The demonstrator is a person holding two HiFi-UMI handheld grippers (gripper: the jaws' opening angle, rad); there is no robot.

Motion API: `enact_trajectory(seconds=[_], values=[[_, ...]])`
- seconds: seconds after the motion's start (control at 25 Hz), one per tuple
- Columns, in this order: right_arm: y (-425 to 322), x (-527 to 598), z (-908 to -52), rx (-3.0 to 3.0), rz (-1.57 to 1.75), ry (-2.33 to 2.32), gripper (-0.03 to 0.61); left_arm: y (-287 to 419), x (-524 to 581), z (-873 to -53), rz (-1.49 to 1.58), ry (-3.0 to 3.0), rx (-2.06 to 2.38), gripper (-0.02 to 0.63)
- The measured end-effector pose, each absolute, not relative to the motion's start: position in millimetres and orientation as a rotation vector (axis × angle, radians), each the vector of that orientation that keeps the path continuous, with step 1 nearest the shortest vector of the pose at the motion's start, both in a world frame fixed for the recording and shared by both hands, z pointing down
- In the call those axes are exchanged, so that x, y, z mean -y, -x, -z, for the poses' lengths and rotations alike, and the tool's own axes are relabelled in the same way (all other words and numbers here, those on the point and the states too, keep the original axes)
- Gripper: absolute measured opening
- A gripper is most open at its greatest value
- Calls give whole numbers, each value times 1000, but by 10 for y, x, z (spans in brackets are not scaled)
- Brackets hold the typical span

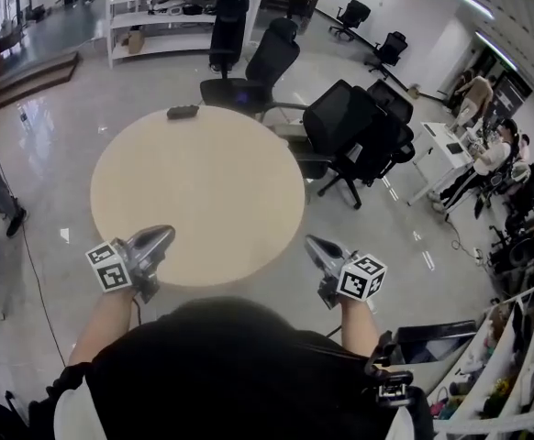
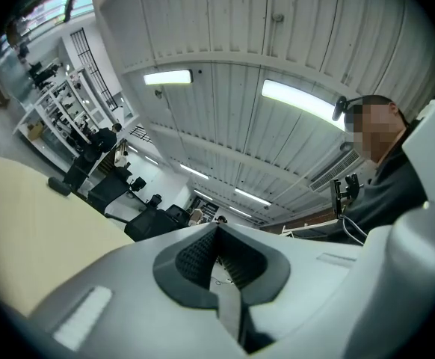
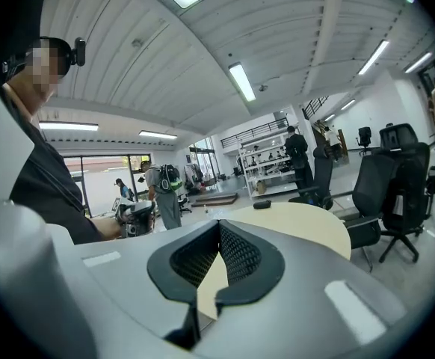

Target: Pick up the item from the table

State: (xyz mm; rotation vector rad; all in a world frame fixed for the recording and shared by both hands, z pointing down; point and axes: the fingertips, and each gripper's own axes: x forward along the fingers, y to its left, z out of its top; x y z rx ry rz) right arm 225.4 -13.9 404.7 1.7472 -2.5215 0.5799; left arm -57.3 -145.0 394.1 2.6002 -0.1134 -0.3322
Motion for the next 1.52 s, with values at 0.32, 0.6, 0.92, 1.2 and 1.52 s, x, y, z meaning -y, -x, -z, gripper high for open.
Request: enact_trajectory(seconds=[0.32,0.6,0.92,1.2,1.52], values=[[-1945,1308,-4023,2516,-588,-1748,15,777,2584,-3990,333,-2601,78,-6],[-1786,2297,-4144,2536,-632,-1604,15,1077,3298,-4213,351,-2547,209,-6],[-2280,3245,-4424,2689,-639,-1319,15,672,3678,-4404,352,-2531,463,-6],[-2922,3996,-4683,2766,-604,-1066,15,68,3871,-4416,376,-2457,710,-6],[-2574,4211,-4935,2816,-644,-961,15,-25,3783,-4564,293,-2432,717,-6]])
